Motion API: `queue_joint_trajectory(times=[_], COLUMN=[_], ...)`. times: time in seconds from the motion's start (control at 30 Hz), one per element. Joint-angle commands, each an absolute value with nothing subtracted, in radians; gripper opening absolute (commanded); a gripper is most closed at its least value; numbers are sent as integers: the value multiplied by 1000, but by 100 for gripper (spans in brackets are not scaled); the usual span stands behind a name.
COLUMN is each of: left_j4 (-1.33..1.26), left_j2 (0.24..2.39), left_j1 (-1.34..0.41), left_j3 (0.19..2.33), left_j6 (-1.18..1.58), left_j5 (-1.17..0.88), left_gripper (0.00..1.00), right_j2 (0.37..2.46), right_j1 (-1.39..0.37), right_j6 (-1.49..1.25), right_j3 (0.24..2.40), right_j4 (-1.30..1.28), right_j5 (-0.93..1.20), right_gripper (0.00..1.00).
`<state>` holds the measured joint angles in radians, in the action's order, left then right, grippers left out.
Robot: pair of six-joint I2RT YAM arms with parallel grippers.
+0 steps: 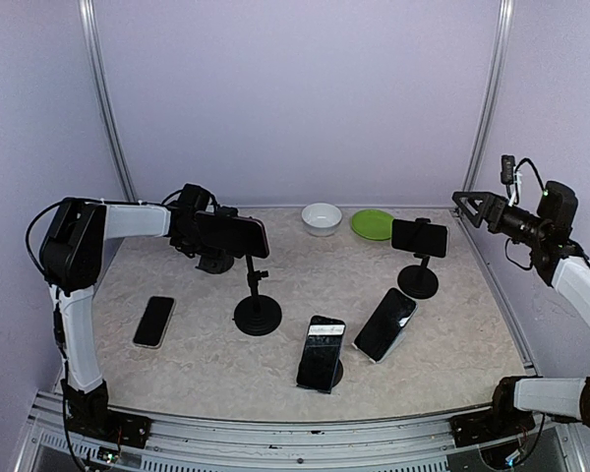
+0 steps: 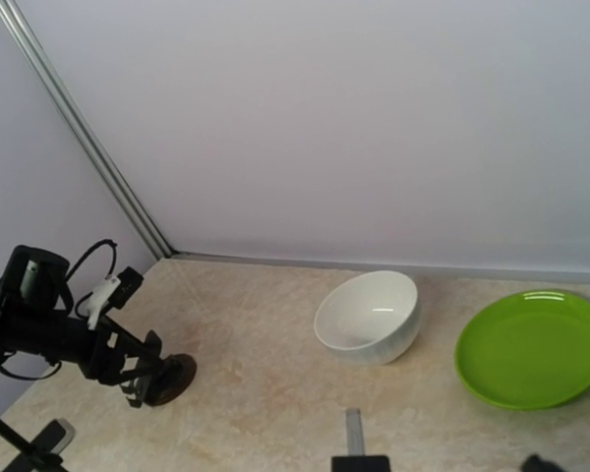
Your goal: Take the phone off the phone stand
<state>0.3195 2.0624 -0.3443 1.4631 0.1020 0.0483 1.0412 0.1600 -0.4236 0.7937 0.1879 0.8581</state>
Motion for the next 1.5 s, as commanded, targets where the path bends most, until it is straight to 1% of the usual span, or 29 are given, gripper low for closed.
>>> queue_joint_trajectory(times=[0.0,0.07,0.33,0.43,0.73,0.97,1.07,1.13,1.2,1.3,1.4,1.47], left_j4=[321,319,343,340,369,362,360,366,376,384,382,368], left_j2=[2046,2020,1895,1866,1853,1823,1818,1822,1826,1822,1790,1746], left_j1=[-342,-327,-247,-202,-165,-164,-164,-164,-166,-172,-184,-194], left_j3=[1471,1451,1370,1327,1284,1217,1202,1197,1197,1194,1182,1162], left_j6=[97,94,82,53,30,32,30,28,32,42,57,63], left_j5=[91,92,75,51,21,21,28,31,43,60,84,94], left_gripper=[57,54,48,47,45,45,47,49,55,74,90,98], right_j2=[1019,1023,1030,1027,1021,1029,1043,1052,1062,1078,1093,1097], right_j1=[167,167,153,146,112,37,3,-23,-50,-96,-152,-182], right_j6=[-415,-413,-413,-413,-409,-344,-332,-327,-316,-298,-268,-255], right_j3=[822,822,828,828,840,881,907,919,930,953,980,990], right_j4=[178,176,179,188,201,176,169,167,160,139,107,96], right_j5=[854,858,862,863,882,891,898,901,902,894,877,868], right_gripper=[100,100,100,100,100,100,100,100,100,100,100,100])
